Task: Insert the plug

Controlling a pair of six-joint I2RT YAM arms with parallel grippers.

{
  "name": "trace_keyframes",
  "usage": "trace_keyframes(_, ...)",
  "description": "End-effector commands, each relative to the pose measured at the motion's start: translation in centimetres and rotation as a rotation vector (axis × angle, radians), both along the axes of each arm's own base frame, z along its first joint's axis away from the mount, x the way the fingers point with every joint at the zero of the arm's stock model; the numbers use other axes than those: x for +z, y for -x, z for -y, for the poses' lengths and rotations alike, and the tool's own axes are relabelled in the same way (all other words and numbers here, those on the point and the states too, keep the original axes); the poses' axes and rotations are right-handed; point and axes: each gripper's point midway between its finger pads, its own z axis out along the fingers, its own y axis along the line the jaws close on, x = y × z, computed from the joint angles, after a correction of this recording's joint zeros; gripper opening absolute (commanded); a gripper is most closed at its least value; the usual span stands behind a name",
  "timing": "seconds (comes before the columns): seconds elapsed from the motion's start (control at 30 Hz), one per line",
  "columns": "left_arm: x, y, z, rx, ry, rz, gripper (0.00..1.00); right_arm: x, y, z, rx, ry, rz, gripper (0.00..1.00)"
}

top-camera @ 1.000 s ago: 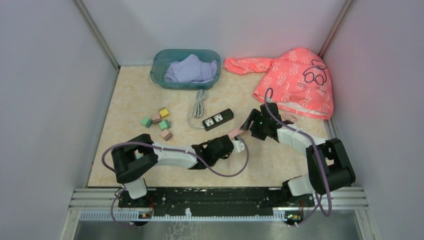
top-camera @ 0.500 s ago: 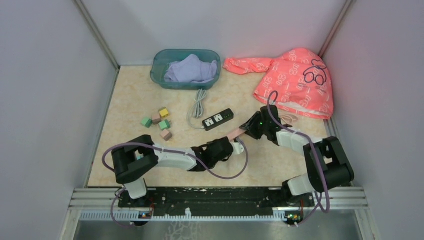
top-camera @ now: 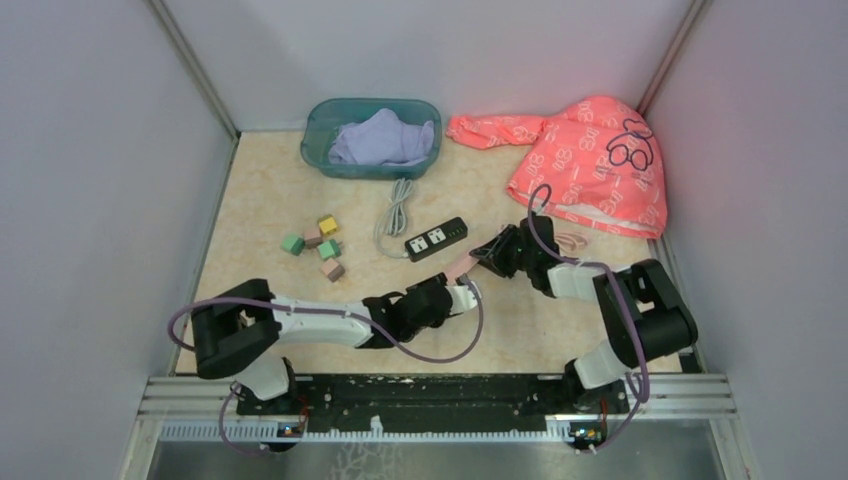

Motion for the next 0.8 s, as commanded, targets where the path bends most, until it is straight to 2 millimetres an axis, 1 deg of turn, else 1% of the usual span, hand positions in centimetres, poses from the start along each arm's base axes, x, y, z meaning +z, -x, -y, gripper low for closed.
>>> trace_keyframes(0.0,2.0,2.2,1.1,-0.061,0.135,-0.068,0.57,-0.4,-0.9,-0.8,0.072,0.006,0.132,0.0)
trace_keyframes(0.17,3.4,3.3,0.8,-0.063,0.245,-0.124,0.69,-1.4,-0.6,-1.0,0.1,-0.004,0.174,0.0)
trace_keyframes(0.3,4.0,3.5,0.4,-0.018,0.316,-0.184,0.74,-2.2,0.0,-0.8,0.117,0.008,0.182,0.0)
trace_keyframes(0.37,3.9,3.4,0.2,0.009,0.338,-0.23,0.75,-2.9,0.5,-0.5,0.125,0.027,0.176,0.02)
trace_keyframes(0.57,3.3,2.7,0.1,0.09,0.417,-0.397,0.81,-4.7,2.0,0.3,0.156,0.089,0.143,0.15)
trace_keyframes(0.7,2.9,2.4,0.4,0.108,0.419,-0.44,0.83,-5.8,3.0,0.9,0.178,0.136,0.113,0.21)
trace_keyframes(0.77,2.4,2.2,0.4,0.122,0.404,-0.46,0.83,-6.2,3.4,1.4,0.184,0.166,0.093,0.22)
